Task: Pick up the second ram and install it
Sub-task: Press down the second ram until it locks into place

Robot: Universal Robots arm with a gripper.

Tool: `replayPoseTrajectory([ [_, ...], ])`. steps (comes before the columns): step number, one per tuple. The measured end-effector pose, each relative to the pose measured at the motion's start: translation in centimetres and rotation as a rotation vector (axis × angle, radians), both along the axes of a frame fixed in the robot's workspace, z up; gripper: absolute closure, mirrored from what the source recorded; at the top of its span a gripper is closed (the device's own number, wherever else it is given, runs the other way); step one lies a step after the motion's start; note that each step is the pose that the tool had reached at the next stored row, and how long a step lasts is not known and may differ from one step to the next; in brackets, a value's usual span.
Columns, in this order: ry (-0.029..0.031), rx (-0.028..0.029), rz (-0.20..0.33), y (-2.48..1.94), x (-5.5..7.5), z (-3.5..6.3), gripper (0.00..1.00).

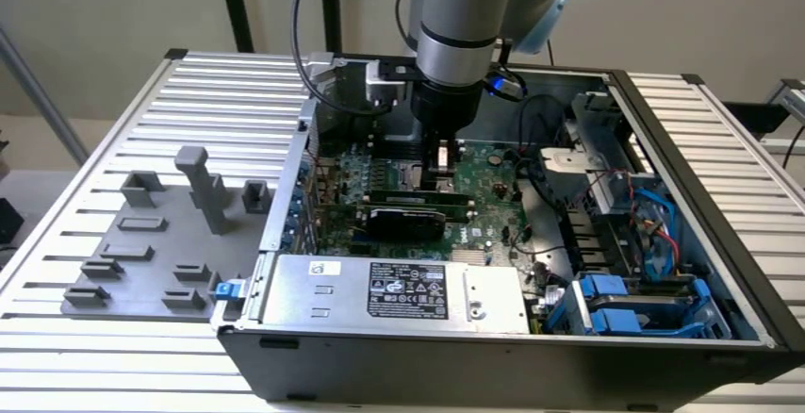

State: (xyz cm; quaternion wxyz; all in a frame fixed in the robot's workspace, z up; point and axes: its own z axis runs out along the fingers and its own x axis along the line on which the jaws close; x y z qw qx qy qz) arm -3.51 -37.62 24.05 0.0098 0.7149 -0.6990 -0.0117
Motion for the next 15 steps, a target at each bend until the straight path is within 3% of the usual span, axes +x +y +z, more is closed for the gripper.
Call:
replayPoseTrajectory([
  [15, -0.0026, 0.0000, -0.013, 0.04, -0.33, -0.95, 0.89],
])
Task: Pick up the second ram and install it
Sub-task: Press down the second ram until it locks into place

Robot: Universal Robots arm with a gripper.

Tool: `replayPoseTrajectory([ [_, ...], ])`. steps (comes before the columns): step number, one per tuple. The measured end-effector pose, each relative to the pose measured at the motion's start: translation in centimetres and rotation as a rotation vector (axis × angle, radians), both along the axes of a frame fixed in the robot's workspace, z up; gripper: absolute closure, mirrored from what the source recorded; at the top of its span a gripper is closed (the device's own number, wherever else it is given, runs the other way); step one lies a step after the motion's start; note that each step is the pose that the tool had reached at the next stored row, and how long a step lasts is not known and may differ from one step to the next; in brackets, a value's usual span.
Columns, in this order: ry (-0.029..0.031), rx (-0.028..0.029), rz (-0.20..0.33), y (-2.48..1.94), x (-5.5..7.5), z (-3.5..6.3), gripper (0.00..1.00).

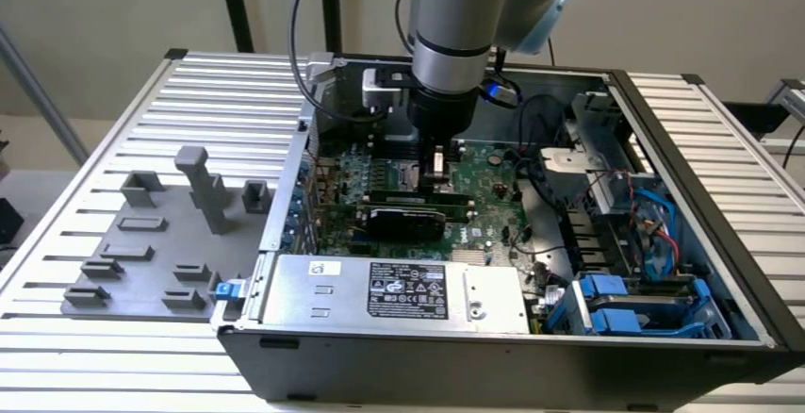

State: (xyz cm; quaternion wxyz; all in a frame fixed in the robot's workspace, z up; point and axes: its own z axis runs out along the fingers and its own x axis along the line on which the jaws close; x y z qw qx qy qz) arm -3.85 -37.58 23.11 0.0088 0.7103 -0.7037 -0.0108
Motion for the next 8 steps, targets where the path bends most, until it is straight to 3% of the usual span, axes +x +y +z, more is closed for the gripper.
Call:
replayPoseTrajectory([
  [8, -0.0025, -0.0004, -0.006, 0.00, -0.05, -0.41, 0.89],
])
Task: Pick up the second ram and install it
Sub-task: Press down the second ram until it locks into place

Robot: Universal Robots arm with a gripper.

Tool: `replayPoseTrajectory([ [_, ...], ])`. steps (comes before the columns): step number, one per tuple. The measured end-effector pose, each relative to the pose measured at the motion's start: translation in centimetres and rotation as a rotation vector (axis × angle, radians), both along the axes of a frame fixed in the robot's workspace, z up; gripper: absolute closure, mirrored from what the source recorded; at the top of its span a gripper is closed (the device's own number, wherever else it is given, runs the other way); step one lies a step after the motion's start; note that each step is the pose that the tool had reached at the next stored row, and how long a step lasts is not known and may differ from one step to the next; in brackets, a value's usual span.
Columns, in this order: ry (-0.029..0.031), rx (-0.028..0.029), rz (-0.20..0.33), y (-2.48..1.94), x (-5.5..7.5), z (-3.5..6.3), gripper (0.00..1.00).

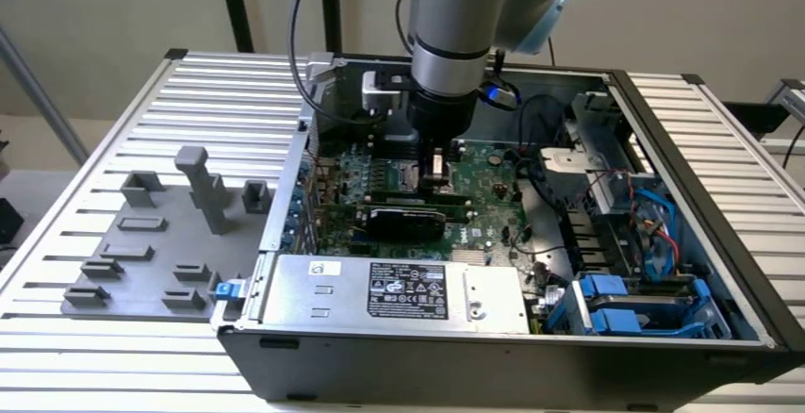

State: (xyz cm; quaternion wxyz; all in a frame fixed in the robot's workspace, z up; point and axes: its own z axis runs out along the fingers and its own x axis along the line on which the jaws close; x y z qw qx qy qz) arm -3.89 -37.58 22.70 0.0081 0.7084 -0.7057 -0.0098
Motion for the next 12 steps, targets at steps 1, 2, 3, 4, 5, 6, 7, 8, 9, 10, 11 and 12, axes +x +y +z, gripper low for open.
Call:
replayPoseTrajectory([
  [1, -0.0003, 0.0001, -0.001, 0.00, 0.0, -0.02, 0.89],
  [2, -0.0006, 0.0001, -0.001, 0.00, 0.0, -0.02, 0.89],
  [3, -0.0013, 0.0002, -0.002, 0.00, -0.1, -0.04, 0.89],
  [4, -0.0025, 0.0003, -0.003, 0.00, -0.1, -0.06, 0.89],
  [5, -0.0043, 0.0003, -0.003, 0.00, -0.1, -0.08, 0.89],
  [6, -0.0053, 0.0002, -0.003, 0.01, -0.2, -0.08, 0.89],
  [7, -0.0056, 0.0003, -0.004, 0.01, -0.2, -0.09, 0.89],
  [8, -0.0056, 0.0004, -0.004, 0.01, -0.2, -0.08, 0.89],
  [9, -0.0060, 0.0014, -0.004, 0.01, -0.2, 0.00, 0.89],
  [10, -0.0062, 0.0032, -0.005, 0.03, -0.2, 0.21, 0.89],
  [11, -0.0060, 0.0018, -0.005, 0.02, -0.2, 0.65, 0.89],
  [12, -0.0058, 0.0009, -0.005, 0.01, -0.2, 1.07, 0.89],
])
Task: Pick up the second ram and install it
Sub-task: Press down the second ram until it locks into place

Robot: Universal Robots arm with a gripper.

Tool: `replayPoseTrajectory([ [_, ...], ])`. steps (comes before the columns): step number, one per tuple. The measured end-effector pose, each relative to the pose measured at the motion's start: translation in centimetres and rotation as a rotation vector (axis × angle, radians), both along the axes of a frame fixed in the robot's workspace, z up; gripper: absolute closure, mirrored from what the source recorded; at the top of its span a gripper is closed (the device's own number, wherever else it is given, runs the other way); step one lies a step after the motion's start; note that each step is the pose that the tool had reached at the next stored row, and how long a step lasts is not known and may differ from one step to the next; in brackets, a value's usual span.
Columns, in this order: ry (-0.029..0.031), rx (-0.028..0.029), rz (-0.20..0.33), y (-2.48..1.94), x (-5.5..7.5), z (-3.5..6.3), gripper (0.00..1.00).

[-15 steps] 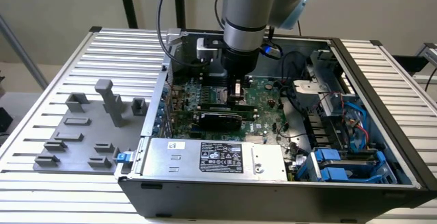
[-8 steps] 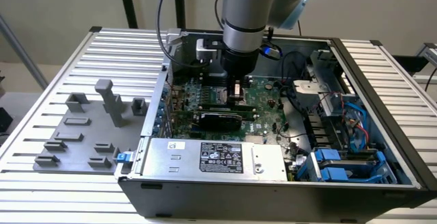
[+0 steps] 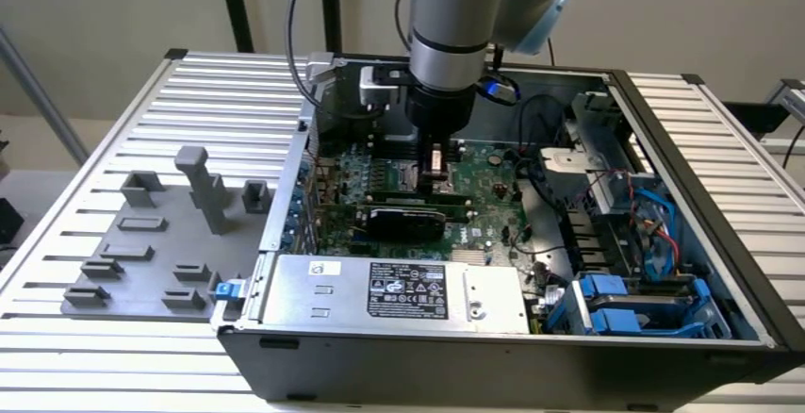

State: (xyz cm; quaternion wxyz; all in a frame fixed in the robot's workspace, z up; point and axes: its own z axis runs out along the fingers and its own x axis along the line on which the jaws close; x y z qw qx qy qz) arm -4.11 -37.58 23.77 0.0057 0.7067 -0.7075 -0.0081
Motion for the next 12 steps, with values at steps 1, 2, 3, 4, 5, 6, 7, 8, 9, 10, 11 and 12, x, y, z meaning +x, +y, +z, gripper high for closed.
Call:
replayPoseTrajectory([
  [1, 0.0000, 0.0000, 0.000, 0.00, 0.00, 0.33, 0.89],
  [2, 0.0000, 0.0000, 0.000, 0.00, 0.01, 0.56, 0.89],
  [3, 0.0001, -0.0001, 0.000, 0.00, 0.01, 0.69, 0.89],
  [4, 0.0000, 0.0002, 0.000, 0.00, 0.01, 0.72, 0.89],
  [5, 0.0000, 0.0002, 0.000, 0.00, 0.01, 0.72, 0.89],
  [6, 0.0000, 0.0002, 0.000, 0.00, 0.01, 0.73, 0.89],
  [7, 0.0000, 0.0002, 0.000, 0.00, 0.01, 0.72, 0.89],
  [8, 0.0001, 0.0000, 0.000, 0.00, 0.01, 0.73, 0.89],
  [9, 0.0001, 0.0000, 0.000, 0.00, 0.01, 0.73, 0.89],
  [10, 0.0001, 0.0000, 0.000, 0.00, 0.01, 0.73, 0.89],
  [11, 0.0001, 0.0000, 0.000, 0.00, 0.01, 0.73, 0.89],
  [12, 0.0001, 0.0000, 0.000, 0.00, 0.01, 0.73, 0.89],
])
